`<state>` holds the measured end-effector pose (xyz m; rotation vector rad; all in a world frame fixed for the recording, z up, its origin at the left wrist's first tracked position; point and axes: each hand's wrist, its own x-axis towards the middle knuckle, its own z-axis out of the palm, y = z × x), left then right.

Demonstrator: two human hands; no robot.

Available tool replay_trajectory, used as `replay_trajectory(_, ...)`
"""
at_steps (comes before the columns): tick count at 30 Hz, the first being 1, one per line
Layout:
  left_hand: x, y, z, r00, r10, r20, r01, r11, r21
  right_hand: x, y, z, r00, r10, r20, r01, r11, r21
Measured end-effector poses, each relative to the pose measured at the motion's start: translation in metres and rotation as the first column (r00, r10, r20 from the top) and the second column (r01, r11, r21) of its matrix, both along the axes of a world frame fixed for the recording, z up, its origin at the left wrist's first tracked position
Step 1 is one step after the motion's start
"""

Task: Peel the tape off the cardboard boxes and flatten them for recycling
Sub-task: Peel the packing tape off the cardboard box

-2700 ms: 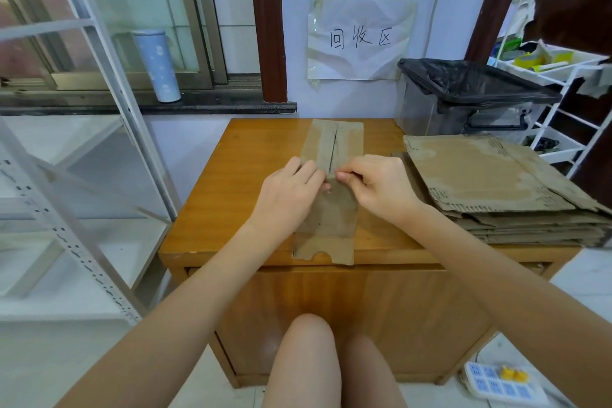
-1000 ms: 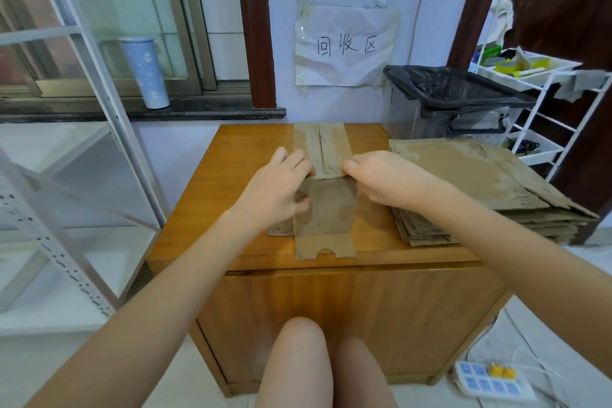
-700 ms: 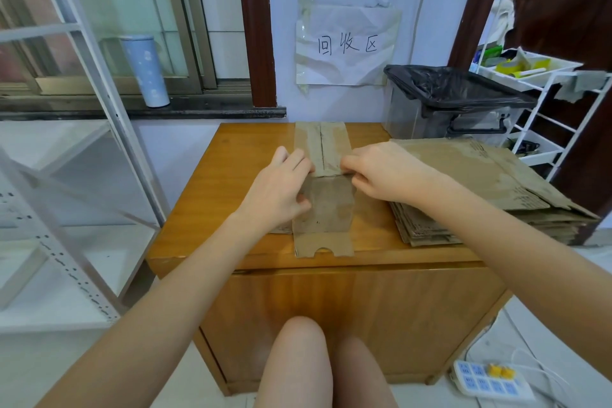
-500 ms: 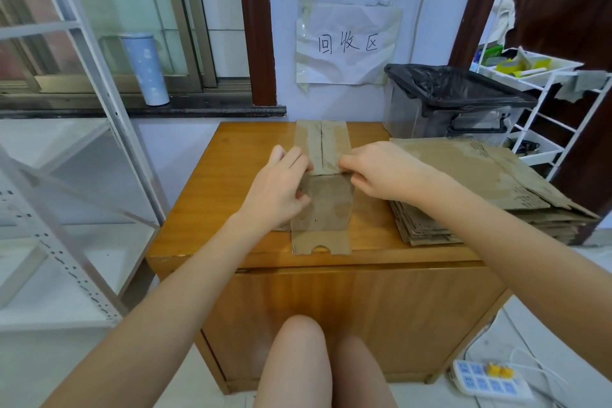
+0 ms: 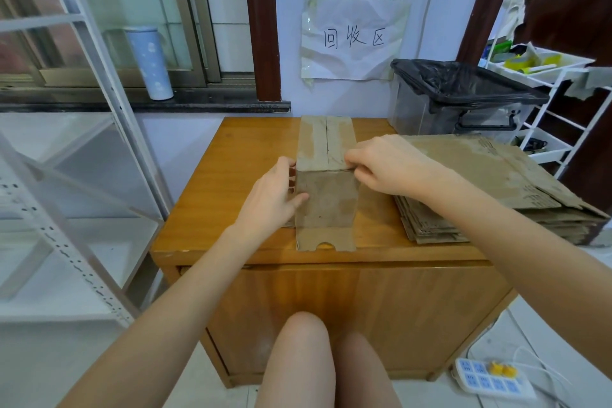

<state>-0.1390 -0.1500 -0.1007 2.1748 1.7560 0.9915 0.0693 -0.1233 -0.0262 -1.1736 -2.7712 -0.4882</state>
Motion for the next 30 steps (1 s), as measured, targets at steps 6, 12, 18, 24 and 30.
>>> replay_trajectory(6, -0.005, 0.002, 0.006, 0.973, 0.01, -0.232, 0.001, 0.999, 0.051, -0.004, -0.001, 0.0, 1.0, -0.004, 0.022, 0.005, 1.0, -0.012)
replay_trajectory(12, -0.004, 0.005, 0.003, 0.934, 0.031, -0.357, -0.006, 0.998, 0.069, -0.014, -0.002, 0.005, 0.988, -0.044, 0.151, 0.035, 0.998, 0.059)
replay_trajectory(18, -0.009, 0.004, 0.005, 0.903, 0.033, -0.427, 0.016, 0.994, 0.11, -0.027, -0.008, 0.005, 0.957, -0.153, 0.247, 0.109, 0.977, 0.183)
replay_trajectory(24, -0.029, 0.011, 0.035, 0.723, 0.095, -0.684, 0.142, 0.949, 0.282, -0.029, -0.001, 0.001, 0.99, -0.06, 0.131, 0.057, 0.998, 0.027)
replay_trajectory(30, -0.033, 0.015, 0.076, 0.519, 0.149, -0.842, 0.307, 0.887, 0.346, -0.03, 0.004, 0.004, 0.99, -0.013, 0.139, 0.014, 1.0, -0.008)
